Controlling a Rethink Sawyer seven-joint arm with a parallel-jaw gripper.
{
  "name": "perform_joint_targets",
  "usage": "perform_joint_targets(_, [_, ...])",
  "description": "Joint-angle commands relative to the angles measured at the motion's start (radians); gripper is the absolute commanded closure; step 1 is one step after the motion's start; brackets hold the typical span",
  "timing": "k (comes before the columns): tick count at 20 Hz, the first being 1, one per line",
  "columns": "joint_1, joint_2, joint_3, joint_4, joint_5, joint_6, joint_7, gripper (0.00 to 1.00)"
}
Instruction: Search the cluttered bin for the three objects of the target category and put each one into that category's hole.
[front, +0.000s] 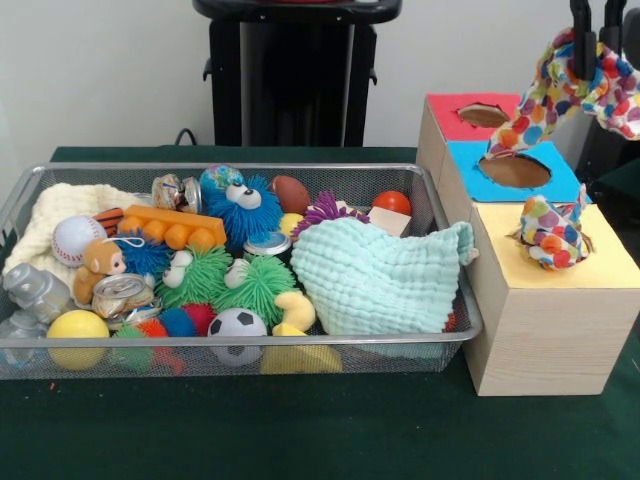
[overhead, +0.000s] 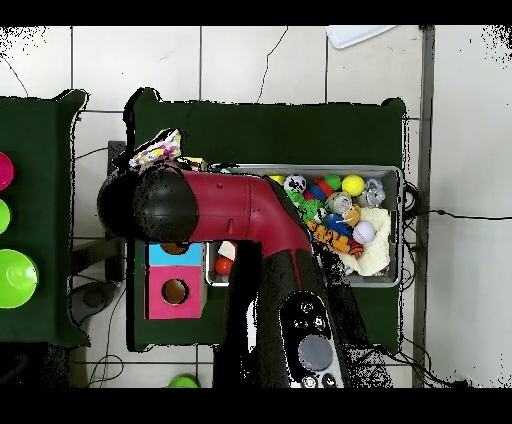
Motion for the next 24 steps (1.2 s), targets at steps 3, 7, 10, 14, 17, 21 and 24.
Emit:
perform_joint_targets(3, [0.004,0.108,-0.024,-0.006,-0.071,-0.082,0.120,1.00])
perform_joint_targets(7, [0.008,0.131,-0.025,-0.005,-0.070,-0.119,0.120,1.00])
perform_joint_targets(10, [0.011,0.146,-0.024,-0.004,-0.064,-0.145,0.124,1.00])
perform_joint_targets(14, [0.024,0.173,-0.033,-0.014,-0.059,-0.177,0.136,1.00])
perform_joint_targets(17, [0.033,0.190,-0.042,-0.014,-0.059,-0.206,0.140,1.00])
perform_joint_targets(21, [0.038,0.200,-0.049,-0.009,-0.053,-0.231,0.137,1.00])
perform_joint_targets(24, [0.039,0.205,-0.050,-0.006,-0.052,-0.245,0.131,1.00])
